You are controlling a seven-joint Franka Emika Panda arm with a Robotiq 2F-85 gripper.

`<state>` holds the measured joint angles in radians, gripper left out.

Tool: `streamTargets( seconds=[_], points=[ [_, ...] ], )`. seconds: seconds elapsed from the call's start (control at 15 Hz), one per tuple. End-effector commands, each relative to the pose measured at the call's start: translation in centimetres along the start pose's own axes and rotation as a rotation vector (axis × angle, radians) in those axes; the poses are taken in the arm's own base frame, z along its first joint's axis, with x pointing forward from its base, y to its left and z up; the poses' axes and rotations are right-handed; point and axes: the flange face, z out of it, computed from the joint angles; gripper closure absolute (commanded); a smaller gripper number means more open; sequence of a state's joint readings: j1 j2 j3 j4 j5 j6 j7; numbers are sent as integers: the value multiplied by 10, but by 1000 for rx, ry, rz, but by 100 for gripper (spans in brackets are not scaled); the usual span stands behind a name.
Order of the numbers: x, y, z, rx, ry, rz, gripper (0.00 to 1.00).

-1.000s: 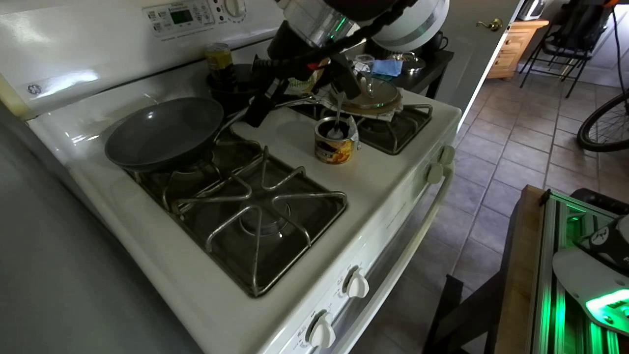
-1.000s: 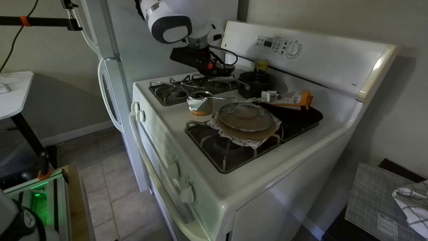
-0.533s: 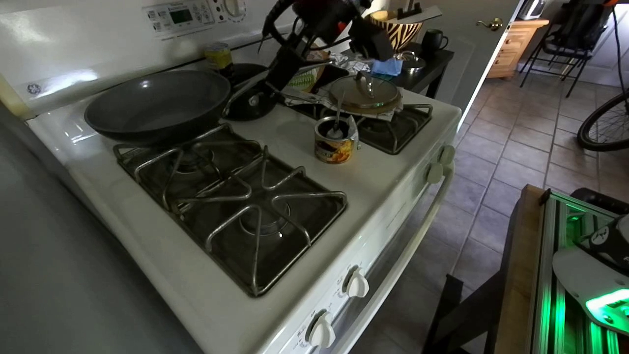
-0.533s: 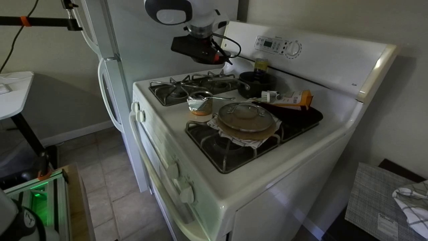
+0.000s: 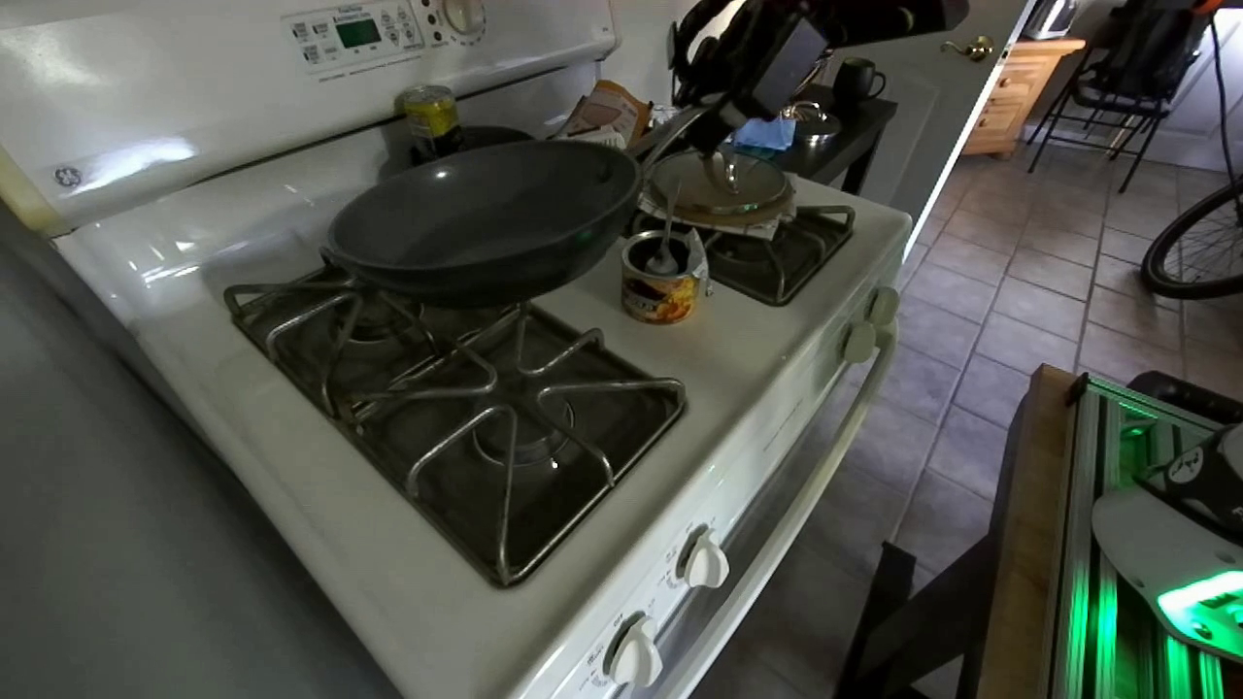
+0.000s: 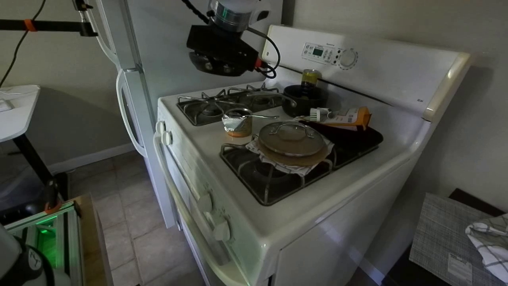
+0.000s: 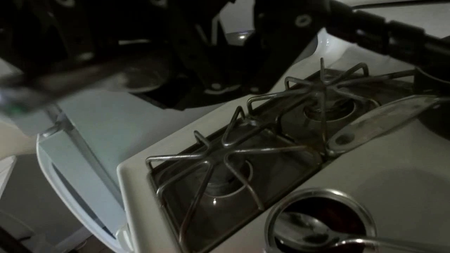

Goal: Move the pan to the bottom left corner of the stove then put the pot on the position the pan was at

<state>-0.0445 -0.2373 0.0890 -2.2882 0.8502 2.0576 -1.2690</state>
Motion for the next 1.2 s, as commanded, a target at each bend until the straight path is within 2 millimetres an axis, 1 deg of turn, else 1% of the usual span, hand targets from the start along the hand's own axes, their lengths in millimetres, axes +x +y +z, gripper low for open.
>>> streamTargets(
  seconds=[0.0, 0.13, 0.2, 0.4, 0.47, 0.67, 0.87, 1.13],
  points=[
    [-6, -22, -13, 47, -24, -94, 98],
    [0, -23, -18, 53, 18, -98, 98],
    [-7, -13, -6, 41, -31, -71, 91],
    [-5, -15, -7, 43, -25, -79, 91],
    [-5, -15, -7, 43, -25, -79, 98],
    [-7, -8, 3, 83, -65, -222, 98],
    [-10, -1, 13, 79, -115, -344, 98],
    [-5, 2, 31, 41, -136, -459, 98]
  ],
)
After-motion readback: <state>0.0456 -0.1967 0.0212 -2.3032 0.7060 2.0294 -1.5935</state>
